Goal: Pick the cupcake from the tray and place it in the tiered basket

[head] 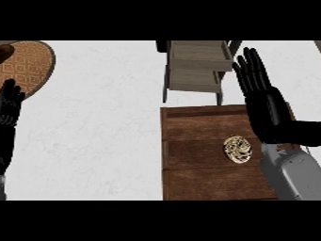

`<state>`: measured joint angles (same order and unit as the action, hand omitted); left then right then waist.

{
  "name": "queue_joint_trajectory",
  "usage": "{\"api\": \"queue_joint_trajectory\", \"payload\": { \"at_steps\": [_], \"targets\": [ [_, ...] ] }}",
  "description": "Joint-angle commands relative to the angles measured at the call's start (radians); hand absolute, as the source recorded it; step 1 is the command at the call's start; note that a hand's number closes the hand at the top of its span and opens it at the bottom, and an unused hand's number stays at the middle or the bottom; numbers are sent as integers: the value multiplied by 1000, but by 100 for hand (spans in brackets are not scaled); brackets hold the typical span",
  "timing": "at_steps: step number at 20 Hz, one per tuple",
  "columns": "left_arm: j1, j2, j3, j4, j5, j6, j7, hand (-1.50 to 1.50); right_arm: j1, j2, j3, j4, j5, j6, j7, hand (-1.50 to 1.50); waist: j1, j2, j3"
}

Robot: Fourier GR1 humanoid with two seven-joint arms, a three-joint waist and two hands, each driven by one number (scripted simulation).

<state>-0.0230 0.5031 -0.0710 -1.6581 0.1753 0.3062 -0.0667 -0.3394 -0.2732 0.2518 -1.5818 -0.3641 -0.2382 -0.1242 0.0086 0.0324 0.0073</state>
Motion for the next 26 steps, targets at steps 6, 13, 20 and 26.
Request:
{"api": "queue_joint_trajectory", "payload": {
  "at_steps": [6, 13, 20, 26],
  "targets": [
    [-29, -27, -54, 55, 110, -122, 208, 0, -8, 111, 147, -20, 402, -381, -29, 150, -22, -37, -10],
    [21, -59, -61, 91, 144, -153, 179, 0, 248, 177, 14, 160, 580, -871, 103, -150, -37, -35, -12],
    [-9, -63, -70, 67, 136, -139, 225, 0, 312, 5, 61, 213, 924, -783, 407, -150, -45, -39, -22],
    [-4, -48, -66, 80, 137, -164, 211, 0, 386, -67, 157, 234, 1004, -482, 631, -150, -27, -32, -30]
  ]
}}
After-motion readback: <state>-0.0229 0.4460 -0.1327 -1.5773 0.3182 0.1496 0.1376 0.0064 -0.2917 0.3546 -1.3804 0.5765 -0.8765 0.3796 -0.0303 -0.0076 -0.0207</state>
